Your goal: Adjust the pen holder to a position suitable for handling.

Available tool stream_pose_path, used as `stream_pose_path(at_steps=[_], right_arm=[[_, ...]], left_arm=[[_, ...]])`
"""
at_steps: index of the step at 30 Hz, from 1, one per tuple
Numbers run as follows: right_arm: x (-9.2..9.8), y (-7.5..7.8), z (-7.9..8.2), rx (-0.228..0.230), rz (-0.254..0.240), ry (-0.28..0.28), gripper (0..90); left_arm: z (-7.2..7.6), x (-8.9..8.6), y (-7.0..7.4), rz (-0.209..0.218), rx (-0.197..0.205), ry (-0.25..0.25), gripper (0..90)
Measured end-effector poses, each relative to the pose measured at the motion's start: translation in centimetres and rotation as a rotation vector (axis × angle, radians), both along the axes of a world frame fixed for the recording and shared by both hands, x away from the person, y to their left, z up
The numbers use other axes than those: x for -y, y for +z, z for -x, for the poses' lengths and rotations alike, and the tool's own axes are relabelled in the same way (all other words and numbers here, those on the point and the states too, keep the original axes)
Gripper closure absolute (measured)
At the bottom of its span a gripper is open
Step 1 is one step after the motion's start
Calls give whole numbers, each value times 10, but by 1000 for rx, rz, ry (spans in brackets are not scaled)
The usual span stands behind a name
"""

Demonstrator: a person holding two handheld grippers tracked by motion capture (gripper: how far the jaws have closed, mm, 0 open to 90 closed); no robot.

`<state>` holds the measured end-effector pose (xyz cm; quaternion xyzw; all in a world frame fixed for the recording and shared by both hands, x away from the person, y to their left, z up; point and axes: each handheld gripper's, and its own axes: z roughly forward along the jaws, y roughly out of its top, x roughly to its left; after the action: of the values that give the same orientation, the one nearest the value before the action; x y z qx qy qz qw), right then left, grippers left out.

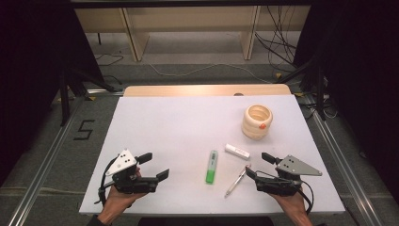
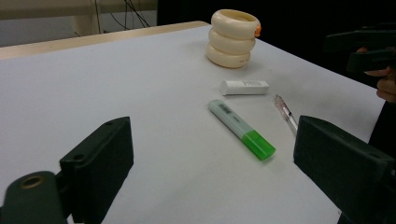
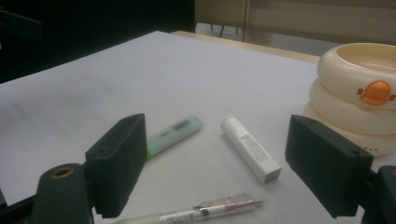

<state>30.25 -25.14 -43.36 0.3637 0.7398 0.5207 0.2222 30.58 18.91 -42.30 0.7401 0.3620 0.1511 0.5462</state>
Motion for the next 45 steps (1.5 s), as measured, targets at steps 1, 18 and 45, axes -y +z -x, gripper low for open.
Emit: stream_pose_path(at_steps=[1, 18, 45], right_arm=[[0, 0, 0, -3, 0, -3, 218], [2, 4, -7, 6, 6, -10, 234], [41, 18, -72, -14, 23, -143, 255]], left_arm=[[0, 0, 0, 0, 1, 1, 115], [-1, 1, 0, -3, 1, 8, 115], [-2, 0, -1, -3, 7, 17, 116]])
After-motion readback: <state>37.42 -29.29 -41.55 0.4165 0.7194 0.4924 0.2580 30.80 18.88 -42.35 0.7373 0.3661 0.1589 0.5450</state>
